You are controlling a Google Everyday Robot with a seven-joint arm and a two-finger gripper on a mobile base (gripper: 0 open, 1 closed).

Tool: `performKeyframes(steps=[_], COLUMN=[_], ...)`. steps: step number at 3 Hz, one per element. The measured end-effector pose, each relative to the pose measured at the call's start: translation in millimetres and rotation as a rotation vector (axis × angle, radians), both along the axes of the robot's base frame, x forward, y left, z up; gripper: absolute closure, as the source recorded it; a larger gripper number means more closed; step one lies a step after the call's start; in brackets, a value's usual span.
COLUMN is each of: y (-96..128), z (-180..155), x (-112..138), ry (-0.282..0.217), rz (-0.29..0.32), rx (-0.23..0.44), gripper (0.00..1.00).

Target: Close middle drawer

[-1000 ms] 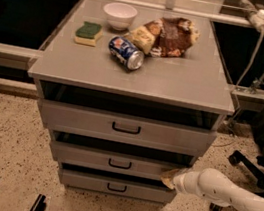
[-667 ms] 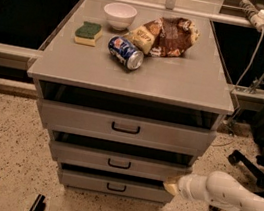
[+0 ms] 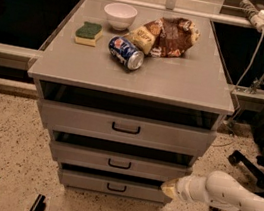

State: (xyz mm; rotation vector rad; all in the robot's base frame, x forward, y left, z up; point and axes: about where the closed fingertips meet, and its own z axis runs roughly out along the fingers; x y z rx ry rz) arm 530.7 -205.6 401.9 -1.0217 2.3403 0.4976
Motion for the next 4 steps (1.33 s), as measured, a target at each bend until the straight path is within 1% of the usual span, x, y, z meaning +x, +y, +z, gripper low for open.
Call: performKeyframes(steps=[1,2,3,4], y=[-7.7,-27.4,-26.4,-26.4], z=[3.3,14.3,13.4,13.4], x=[-8.8,-25.1,-29.0,-29.0], ry=[0.006,-0.001,-0.002,-0.002], rz=[-0.025,-0.105,-0.111,-0.111], rx=[-0.037,-0.085,-0.089,-0.089], gripper=[0.35,0.12,0.0,0.0])
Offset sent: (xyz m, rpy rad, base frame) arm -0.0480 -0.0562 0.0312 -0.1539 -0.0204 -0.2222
